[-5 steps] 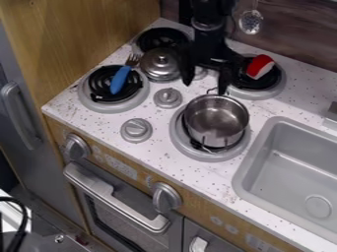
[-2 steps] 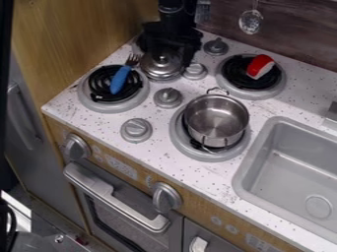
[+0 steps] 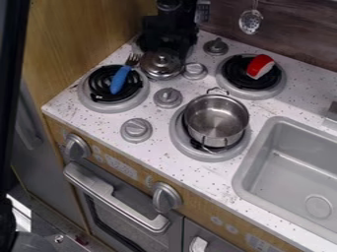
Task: Pickup the lid and close the pan.
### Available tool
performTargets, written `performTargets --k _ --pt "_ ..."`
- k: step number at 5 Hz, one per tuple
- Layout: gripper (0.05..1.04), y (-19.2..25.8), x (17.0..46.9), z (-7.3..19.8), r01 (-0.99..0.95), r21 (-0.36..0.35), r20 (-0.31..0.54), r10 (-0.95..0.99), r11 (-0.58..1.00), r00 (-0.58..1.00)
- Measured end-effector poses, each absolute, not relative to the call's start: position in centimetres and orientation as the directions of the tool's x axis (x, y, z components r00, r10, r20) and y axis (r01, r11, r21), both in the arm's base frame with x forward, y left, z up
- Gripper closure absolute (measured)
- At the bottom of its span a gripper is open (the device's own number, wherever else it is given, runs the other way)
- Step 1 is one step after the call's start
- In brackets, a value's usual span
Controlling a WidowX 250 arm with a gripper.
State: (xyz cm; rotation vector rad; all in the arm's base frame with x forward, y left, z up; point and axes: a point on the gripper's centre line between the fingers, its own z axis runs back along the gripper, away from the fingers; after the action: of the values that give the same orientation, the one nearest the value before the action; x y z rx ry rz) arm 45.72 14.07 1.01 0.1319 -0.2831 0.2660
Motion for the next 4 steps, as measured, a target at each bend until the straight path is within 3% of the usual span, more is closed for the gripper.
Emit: performTargets --k 2,4 --pt "0.086 15.5 47.9 -0.6 -0.298 0.109 0.284 0.258 0.948 0.924" --pt "0.116 16.8 48.1 -1.6 -0.324 0.115 0.26 0.286 0.939 0.922"
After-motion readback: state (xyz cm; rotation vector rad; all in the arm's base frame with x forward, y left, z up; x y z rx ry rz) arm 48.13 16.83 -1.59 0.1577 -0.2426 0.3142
